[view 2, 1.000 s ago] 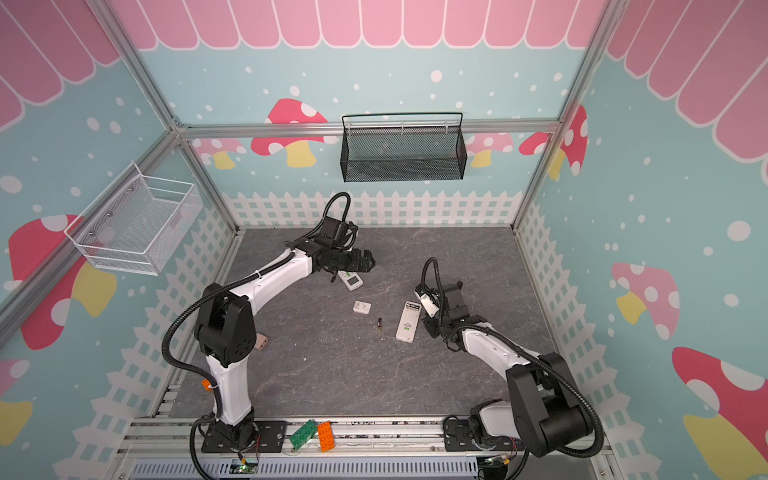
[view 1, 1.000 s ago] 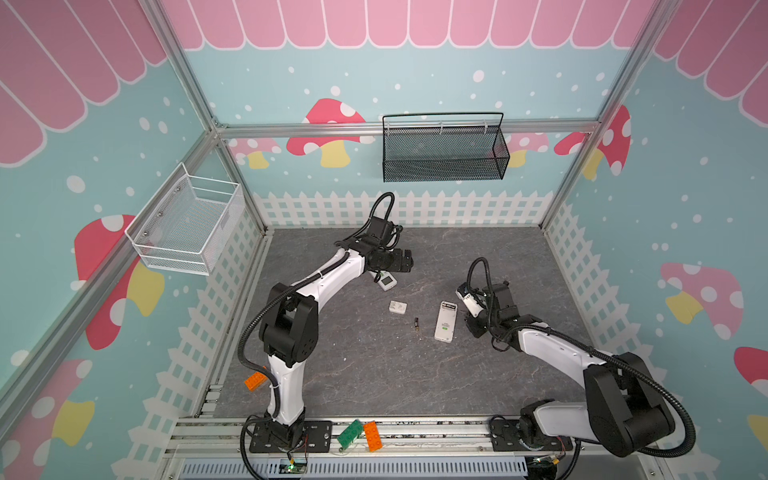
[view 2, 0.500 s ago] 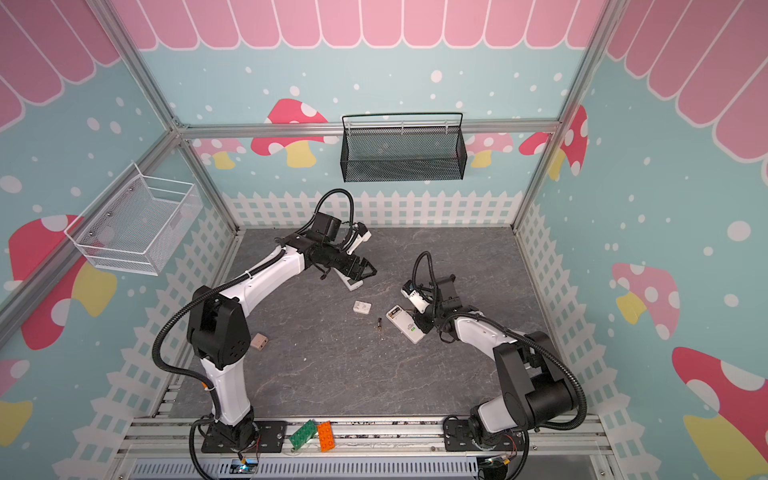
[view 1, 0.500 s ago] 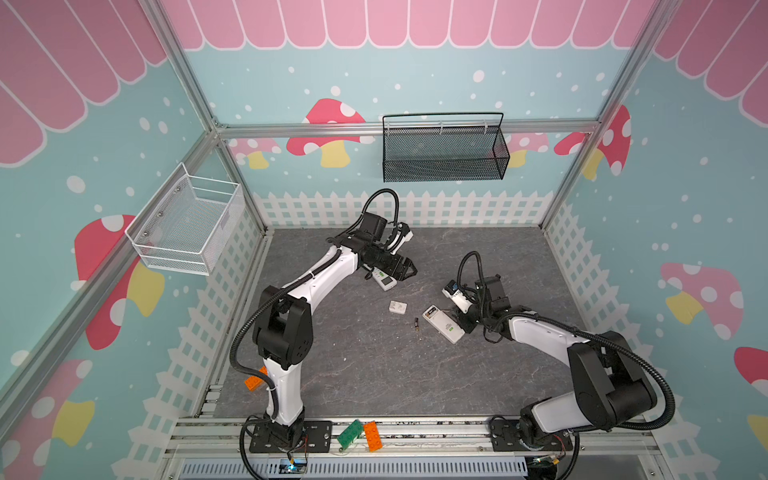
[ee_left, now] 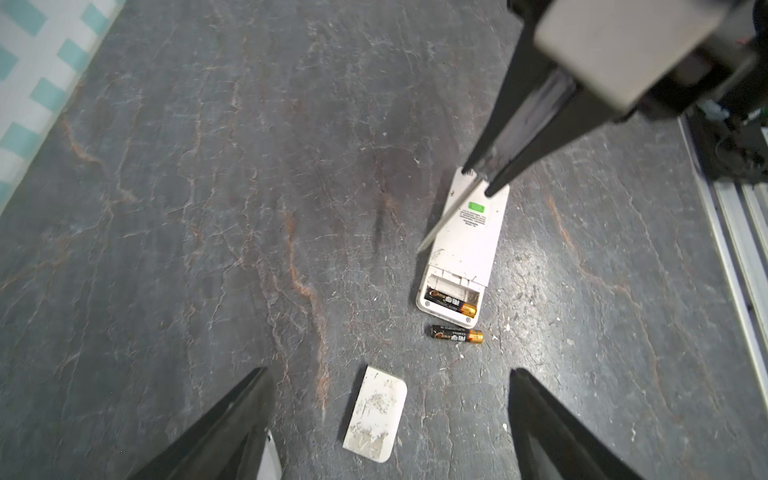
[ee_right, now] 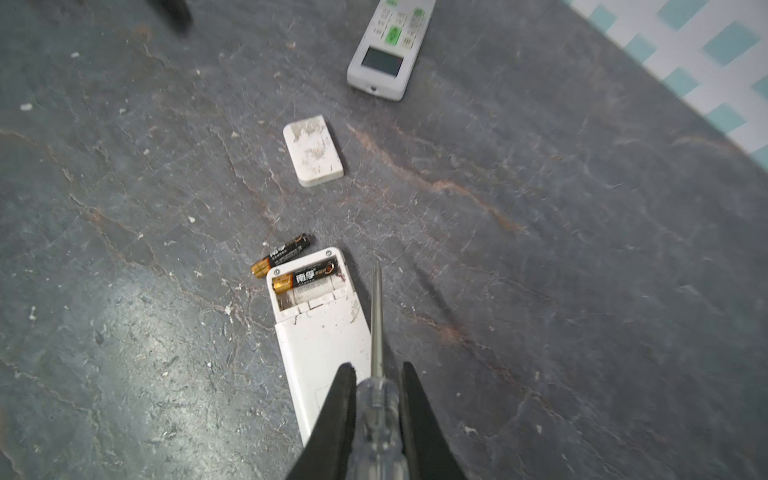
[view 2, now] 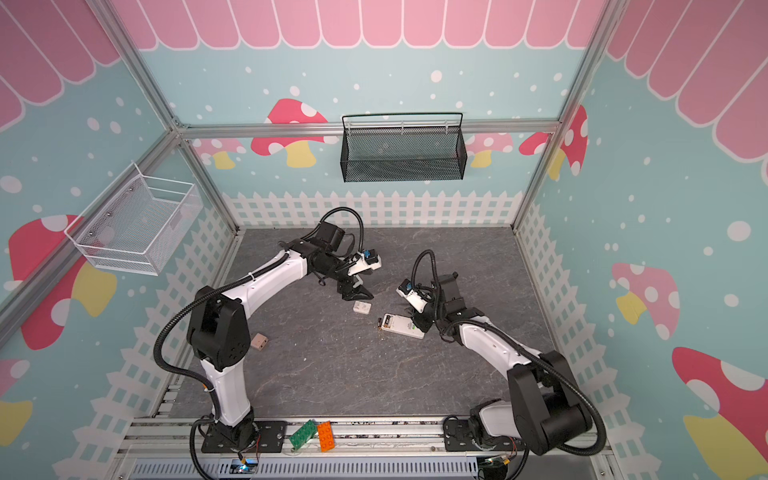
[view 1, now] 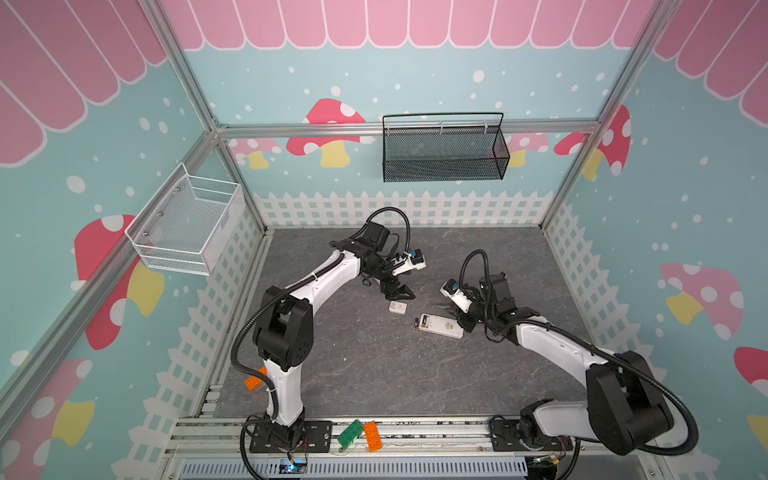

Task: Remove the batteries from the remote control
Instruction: 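Grasp the white remote with the left gripper while the right brings the screwdriver over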

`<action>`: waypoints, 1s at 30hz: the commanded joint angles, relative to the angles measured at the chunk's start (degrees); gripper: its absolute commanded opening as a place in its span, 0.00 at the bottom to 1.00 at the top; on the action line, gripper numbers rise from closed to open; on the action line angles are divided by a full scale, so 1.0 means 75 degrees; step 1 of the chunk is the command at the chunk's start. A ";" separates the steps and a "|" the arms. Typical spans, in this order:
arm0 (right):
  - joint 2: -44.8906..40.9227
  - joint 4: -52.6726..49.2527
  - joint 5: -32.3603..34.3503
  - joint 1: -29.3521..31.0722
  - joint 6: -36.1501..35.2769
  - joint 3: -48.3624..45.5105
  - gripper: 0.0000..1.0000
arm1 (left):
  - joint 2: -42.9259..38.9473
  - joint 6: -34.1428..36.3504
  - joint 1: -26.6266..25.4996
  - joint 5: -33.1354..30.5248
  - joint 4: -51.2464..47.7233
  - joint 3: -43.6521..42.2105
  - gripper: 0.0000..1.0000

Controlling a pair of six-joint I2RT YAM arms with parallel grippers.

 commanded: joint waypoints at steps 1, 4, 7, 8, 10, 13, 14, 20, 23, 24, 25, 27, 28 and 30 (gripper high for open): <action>-0.0520 -0.0242 -0.0292 -0.0089 0.0440 -0.0074 0.00 | 0.0212 0.1070 -0.0287 -0.0214 -0.0226 -0.0271 0.86; -0.0871 -0.0250 -0.0611 -0.0119 0.1501 -0.0249 0.00 | 0.0209 0.1714 -0.0489 -0.0466 -0.0068 -0.0612 0.86; -0.1027 -0.0547 -0.0418 -0.0132 0.2977 -0.0203 0.00 | 0.0309 0.2106 -0.0743 -0.0948 0.0046 -0.0723 0.86; -0.1074 -0.0713 -0.0460 -0.0139 0.3446 -0.0177 0.00 | 0.0355 0.2207 -0.0815 -0.1062 0.0085 -0.0769 0.86; -0.1159 -0.0946 -0.0728 -0.0154 0.4071 -0.0169 0.00 | 0.0405 0.2479 -0.0945 -0.1129 0.0181 -0.0933 0.87; -0.1204 -0.1528 -0.0919 -0.0227 0.4986 -0.0065 0.00 | 0.0542 0.2589 -0.1144 -0.1254 0.0251 -0.1020 0.87; -0.1218 -0.1702 -0.1049 -0.0285 0.5346 -0.0024 0.00 | 0.0610 0.2590 -0.1196 -0.1353 0.0257 -0.0990 0.87; -0.1157 -0.1527 -0.1827 -0.0457 0.6789 -0.0289 0.00 | 0.0891 0.2581 -0.1433 -0.1504 0.0702 -0.0959 0.89; -0.0928 -0.1544 -0.1949 -0.0482 0.7081 -0.0331 0.00 | 0.1053 0.2440 -0.1491 -0.1709 0.0774 -0.0817 0.89; -0.0866 -0.1444 -0.1964 -0.0494 0.7206 -0.0392 0.00 | 0.1075 0.2514 -0.1493 -0.1701 0.0827 -0.0866 0.89; -0.0782 -0.1310 -0.2012 -0.0505 0.7361 -0.0463 0.00 | 0.1111 0.2624 -0.1494 -0.1673 0.0849 -0.0918 0.89; -0.0527 -0.1234 -0.2104 -0.0529 0.7570 -0.0427 0.00 | 0.1178 0.2618 -0.1518 -0.1638 0.0852 -0.0875 0.89; -0.0428 -0.1227 -0.2124 -0.0529 0.7601 -0.0401 0.00 | 0.1225 0.2541 -0.1528 -0.1682 0.0850 -0.0827 0.89; -0.0275 -0.1170 -0.2075 -0.0526 0.7643 -0.0405 0.00 | 0.1287 0.2586 -0.1553 -0.1731 0.0906 -0.0845 0.88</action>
